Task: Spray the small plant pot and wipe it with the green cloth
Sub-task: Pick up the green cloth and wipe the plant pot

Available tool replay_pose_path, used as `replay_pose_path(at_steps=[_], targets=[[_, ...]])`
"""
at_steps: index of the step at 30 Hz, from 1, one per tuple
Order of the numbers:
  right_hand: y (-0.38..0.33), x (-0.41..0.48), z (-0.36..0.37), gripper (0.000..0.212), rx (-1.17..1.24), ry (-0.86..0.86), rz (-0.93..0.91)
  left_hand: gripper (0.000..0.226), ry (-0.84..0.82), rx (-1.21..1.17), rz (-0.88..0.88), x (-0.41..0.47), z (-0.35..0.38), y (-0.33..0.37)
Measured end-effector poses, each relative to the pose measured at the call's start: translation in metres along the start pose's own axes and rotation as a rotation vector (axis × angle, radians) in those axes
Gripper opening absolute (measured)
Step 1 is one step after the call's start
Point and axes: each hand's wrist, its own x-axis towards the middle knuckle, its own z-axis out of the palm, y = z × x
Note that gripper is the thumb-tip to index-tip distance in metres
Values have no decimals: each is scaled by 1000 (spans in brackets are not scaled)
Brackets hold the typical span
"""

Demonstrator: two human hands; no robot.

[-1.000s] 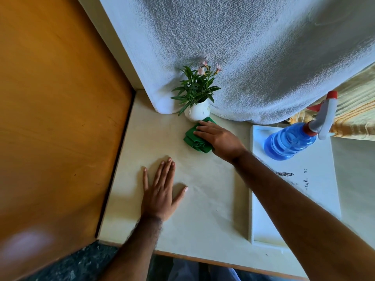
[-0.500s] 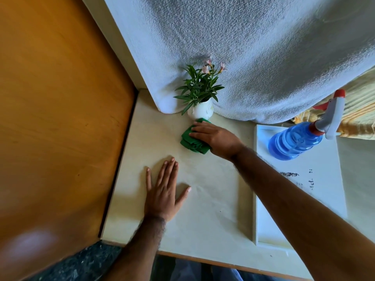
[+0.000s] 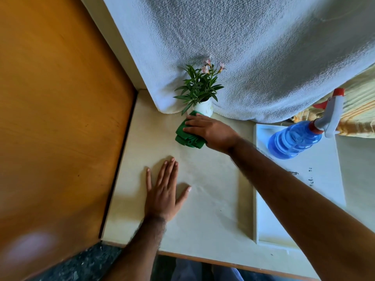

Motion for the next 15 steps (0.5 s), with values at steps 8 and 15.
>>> replay_pose_path(at_steps=[8, 15], targets=[[-10, -4, 0, 67, 192, -63, 419, 91, -4, -2, 1, 1, 0, -1], [-41, -38, -32, 67, 111, 14, 399, 92, -4, -18, 3, 1, -4, 0]])
